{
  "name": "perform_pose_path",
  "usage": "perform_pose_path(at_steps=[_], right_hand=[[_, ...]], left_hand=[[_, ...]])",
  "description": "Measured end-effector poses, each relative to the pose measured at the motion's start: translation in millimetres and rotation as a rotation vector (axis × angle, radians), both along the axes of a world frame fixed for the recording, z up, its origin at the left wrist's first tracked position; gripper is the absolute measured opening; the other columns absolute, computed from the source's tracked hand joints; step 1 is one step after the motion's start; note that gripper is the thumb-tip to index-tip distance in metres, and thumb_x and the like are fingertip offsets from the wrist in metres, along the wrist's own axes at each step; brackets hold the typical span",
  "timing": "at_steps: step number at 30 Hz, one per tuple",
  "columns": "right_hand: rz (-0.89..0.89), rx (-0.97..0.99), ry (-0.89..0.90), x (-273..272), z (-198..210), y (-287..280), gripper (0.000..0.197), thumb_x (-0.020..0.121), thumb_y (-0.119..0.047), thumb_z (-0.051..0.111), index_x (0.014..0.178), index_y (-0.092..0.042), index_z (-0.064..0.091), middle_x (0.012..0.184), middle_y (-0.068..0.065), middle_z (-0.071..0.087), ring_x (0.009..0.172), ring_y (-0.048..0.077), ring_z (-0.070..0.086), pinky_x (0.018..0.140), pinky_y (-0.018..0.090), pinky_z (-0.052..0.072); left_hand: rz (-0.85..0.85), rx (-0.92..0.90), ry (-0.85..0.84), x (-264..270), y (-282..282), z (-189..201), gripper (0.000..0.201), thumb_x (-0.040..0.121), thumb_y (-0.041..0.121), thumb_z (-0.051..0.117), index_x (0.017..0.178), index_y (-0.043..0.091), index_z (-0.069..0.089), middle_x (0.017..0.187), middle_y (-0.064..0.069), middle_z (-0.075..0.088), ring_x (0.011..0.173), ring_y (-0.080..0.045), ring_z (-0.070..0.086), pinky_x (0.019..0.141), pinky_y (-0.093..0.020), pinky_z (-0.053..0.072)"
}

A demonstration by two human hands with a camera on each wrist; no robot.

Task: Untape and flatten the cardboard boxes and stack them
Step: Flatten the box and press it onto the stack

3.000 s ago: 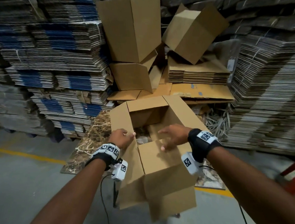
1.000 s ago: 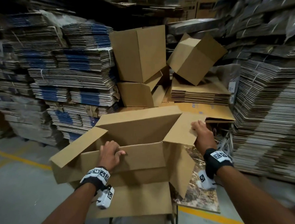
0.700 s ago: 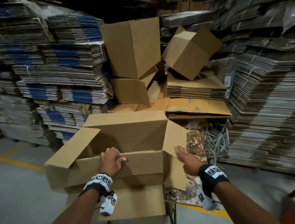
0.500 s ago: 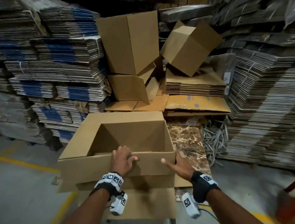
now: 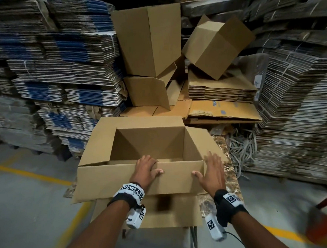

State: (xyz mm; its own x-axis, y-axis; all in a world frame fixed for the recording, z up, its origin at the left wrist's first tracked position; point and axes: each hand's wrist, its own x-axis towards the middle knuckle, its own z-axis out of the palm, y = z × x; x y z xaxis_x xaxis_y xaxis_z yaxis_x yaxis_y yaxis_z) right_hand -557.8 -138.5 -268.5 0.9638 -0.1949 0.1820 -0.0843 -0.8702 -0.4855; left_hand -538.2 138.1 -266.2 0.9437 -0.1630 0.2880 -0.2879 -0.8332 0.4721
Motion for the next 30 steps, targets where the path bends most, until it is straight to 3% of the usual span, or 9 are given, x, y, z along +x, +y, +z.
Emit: perform_pose_path(at_steps=[2, 4, 7, 11, 15, 20, 22, 25, 30], right_hand=[[0.129, -0.183, -0.06, -3, 18, 26, 0.109, 0.085, -0.053, 0.071, 0.161, -0.025, -0.001, 0.167, 0.009, -0.009, 0.156, 0.026, -0.01, 0.125, 0.043, -0.008], [0.3, -0.207, -0.082, -5, 29, 56, 0.103, 0.088, -0.052, 0.068, 0.161, -0.027, 0.0, 0.166, 0.006, -0.015, 0.154, 0.023, -0.018, 0.124, 0.04, -0.012], [0.447, -0.175, -0.02, -6, 32, 93, 0.094, 0.091, -0.051, 0.067, 0.162, -0.023, 0.013, 0.17, 0.005, 0.002, 0.157, 0.02, -0.008, 0.124, 0.036, -0.014], [0.448, -0.145, -0.021, -1, 27, 124, 0.085, 0.093, -0.056, 0.061, 0.16, -0.02, 0.023, 0.169, 0.006, 0.018, 0.157, 0.021, 0.004, 0.125, 0.036, -0.01], [0.483, -0.169, -0.019, 2, 27, 155, 0.087, 0.09, -0.063, 0.06, 0.16, -0.022, 0.026, 0.165, 0.005, 0.028, 0.156, 0.02, 0.014, 0.126, 0.039, -0.007], [0.438, -0.135, 0.072, 4, 27, 180, 0.077, 0.076, -0.071, 0.07, 0.139, -0.032, 0.049, 0.147, -0.003, 0.054, 0.139, 0.019, 0.042, 0.121, 0.037, 0.02], [0.392, -0.104, 0.112, 2, 27, 182, 0.075, 0.071, -0.071, 0.074, 0.131, -0.033, 0.051, 0.138, -0.003, 0.059, 0.133, 0.022, 0.043, 0.113, 0.037, 0.029], [0.369, -0.115, 0.125, -1, 28, 184, 0.071, 0.072, -0.068, 0.076, 0.127, -0.031, 0.05, 0.134, -0.001, 0.06, 0.13, 0.024, 0.043, 0.109, 0.036, 0.03], [0.375, -0.137, 0.12, -3, 31, 181, 0.071, 0.075, -0.066, 0.074, 0.13, -0.029, 0.051, 0.133, 0.0, 0.061, 0.13, 0.025, 0.043, 0.109, 0.035, 0.028]], left_hand=[[-0.009, -0.114, 0.024, -6, 5, 3, 0.035, 0.085, 0.039, 0.077, 0.114, 0.022, 0.065, 0.108, 0.011, 0.054, 0.108, -0.014, 0.047, 0.099, -0.033, 0.039], [-0.006, -0.244, 0.01, -14, 8, 7, 0.032, 0.084, 0.029, 0.081, 0.112, 0.024, 0.065, 0.106, 0.015, 0.054, 0.108, -0.011, 0.051, 0.1, -0.03, 0.042], [0.114, -0.439, -0.095, -20, 23, 16, 0.027, 0.085, 0.018, 0.08, 0.109, 0.022, 0.068, 0.107, 0.011, 0.058, 0.102, 0.0, 0.053, 0.096, -0.027, 0.046], [0.482, -0.598, -0.258, -16, 66, 34, 0.031, 0.086, 0.026, 0.079, 0.114, 0.018, 0.066, 0.117, 0.001, 0.06, 0.112, -0.016, 0.052, 0.099, -0.037, 0.045], [0.845, -0.444, -0.11, -2, 118, 55, 0.063, 0.082, 0.047, 0.077, 0.131, 0.012, 0.057, 0.14, -0.013, 0.053, 0.136, -0.032, 0.04, 0.118, -0.052, 0.028], [0.868, -0.071, 0.228, 20, 158, 63, 0.112, 0.069, 0.077, 0.07, 0.154, 0.015, 0.032, 0.159, -0.024, 0.031, 0.15, -0.041, 0.018, 0.12, -0.065, 0.003], [0.843, 0.008, 0.347, 30, 164, 63, 0.125, 0.066, 0.083, 0.068, 0.16, 0.018, 0.017, 0.163, -0.027, 0.019, 0.153, -0.044, 0.011, 0.119, -0.071, 0.004], [0.827, 0.027, 0.466, 40, 170, 56, 0.139, 0.062, 0.084, 0.071, 0.162, 0.02, 0.0, 0.165, -0.03, 0.009, 0.153, -0.047, 0.01, 0.118, -0.073, 0.01], [0.811, -0.112, 0.408, 35, 173, 57, 0.126, 0.064, 0.071, 0.078, 0.16, 0.022, 0.012, 0.156, -0.026, 0.03, 0.144, -0.046, 0.029, 0.114, -0.064, 0.028]])
